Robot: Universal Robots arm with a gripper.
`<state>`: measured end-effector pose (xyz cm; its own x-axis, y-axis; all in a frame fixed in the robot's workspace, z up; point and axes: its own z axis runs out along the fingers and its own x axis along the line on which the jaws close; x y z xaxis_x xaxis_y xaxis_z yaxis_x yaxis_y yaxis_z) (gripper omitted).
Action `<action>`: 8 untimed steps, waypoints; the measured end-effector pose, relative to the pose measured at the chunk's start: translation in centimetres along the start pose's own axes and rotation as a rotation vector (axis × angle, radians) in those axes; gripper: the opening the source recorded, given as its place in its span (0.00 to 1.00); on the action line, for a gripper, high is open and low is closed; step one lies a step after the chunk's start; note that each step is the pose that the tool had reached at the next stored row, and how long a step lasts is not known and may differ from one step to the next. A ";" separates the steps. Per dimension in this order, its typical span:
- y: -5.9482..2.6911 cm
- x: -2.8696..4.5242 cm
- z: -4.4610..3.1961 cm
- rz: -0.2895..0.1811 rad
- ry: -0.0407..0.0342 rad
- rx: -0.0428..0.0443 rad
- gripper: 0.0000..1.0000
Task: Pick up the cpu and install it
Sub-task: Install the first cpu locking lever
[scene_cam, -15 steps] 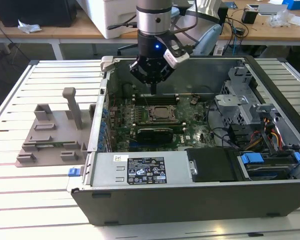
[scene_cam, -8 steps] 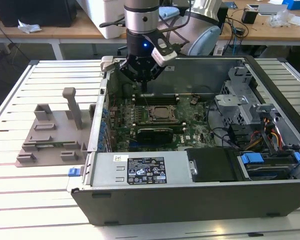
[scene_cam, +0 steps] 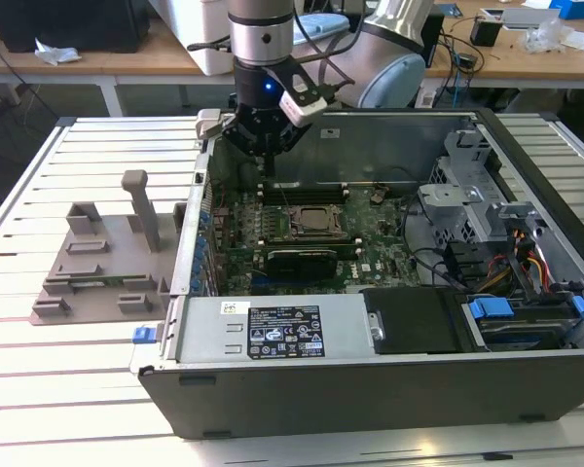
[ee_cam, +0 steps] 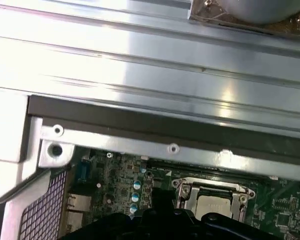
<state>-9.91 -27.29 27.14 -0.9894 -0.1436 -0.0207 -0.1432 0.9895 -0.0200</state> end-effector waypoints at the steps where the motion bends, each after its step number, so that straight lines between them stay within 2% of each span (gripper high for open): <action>1: 0.30 -0.01 0.17 0.000 0.0000 0.0000 0.11; 4: 0.45 0.01 0.52 0.001 -0.0001 0.0000 0.11; 7: 0.39 -0.44 0.85 0.001 0.0000 0.0002 0.11; 8: 0.34 -0.81 0.94 0.001 0.0000 0.0002 0.11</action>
<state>-9.14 -26.85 26.21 -0.9895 -0.1429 -0.0207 -0.1424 0.9896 -0.0202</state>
